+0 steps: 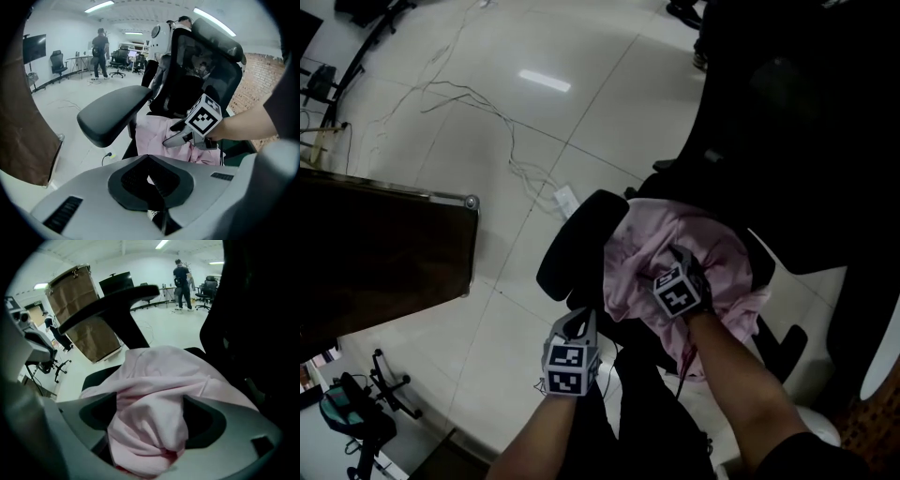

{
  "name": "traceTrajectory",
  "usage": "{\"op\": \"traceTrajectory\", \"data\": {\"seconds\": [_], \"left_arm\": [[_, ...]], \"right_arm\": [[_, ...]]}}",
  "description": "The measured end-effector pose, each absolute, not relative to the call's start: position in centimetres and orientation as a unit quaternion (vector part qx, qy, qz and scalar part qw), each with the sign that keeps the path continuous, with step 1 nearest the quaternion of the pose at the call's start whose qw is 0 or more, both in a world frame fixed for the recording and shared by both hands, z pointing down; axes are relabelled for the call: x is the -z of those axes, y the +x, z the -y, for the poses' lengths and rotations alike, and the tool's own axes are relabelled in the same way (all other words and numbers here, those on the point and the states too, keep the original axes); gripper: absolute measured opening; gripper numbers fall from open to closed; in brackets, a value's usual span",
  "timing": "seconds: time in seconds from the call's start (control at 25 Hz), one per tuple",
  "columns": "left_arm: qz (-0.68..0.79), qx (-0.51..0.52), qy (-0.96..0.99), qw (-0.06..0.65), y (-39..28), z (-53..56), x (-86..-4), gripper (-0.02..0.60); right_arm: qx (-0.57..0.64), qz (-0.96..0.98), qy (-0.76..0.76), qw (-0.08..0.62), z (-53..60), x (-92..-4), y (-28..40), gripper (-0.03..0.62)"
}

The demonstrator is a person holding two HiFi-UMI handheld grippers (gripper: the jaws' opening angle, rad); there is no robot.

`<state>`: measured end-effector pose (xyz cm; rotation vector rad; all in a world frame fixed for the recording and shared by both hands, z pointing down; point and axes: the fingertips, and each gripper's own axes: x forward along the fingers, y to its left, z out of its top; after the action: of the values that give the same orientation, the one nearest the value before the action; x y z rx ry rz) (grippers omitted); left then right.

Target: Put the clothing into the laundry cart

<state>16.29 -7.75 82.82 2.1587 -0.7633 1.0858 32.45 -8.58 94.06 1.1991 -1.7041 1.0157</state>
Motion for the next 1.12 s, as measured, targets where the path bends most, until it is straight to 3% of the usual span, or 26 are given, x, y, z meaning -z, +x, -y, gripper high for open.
{"op": "traceTrajectory", "data": {"seconds": [0.24,0.48,0.52,0.64,0.68,0.76,0.92,1.12], "left_arm": [[0.291,-0.41,0.81,0.303,15.9,7.9,-84.2,0.0],[0.296,-0.41,0.806,0.307,15.0,8.0,-84.7,0.0],[0.295,-0.41,0.807,0.307,15.0,8.1,-84.6,0.0],[0.291,-0.408,0.81,0.304,15.0,8.3,-84.4,0.0],[0.289,-0.408,0.811,0.302,15.0,8.4,-84.4,0.0],[0.286,-0.407,0.814,0.298,15.3,8.4,-84.0,0.0],[0.279,-0.404,0.821,0.291,15.7,8.2,-83.4,0.0],[0.271,-0.399,0.83,0.278,14.8,7.7,-81.9,0.0]], "right_arm": [[-0.334,0.685,0.43,0.485,9.4,-97.6,31.5,0.523],[-0.34,0.67,0.433,0.498,9.8,-98.1,31.7,0.492],[-0.339,0.667,0.438,0.497,9.9,-97.8,31.8,0.466],[-0.331,0.66,0.457,0.496,10.2,-97.1,32.4,0.207],[-0.334,0.658,0.46,0.495,10.2,-97.0,32.6,0.151],[-0.344,0.658,0.464,0.483,10.0,-96.6,32.7,0.122],[-0.385,0.665,0.505,0.392,9.7,-95.0,32.7,0.109],[-0.416,0.703,0.566,0.114,10.8,-86.6,32.8,0.097]]}}
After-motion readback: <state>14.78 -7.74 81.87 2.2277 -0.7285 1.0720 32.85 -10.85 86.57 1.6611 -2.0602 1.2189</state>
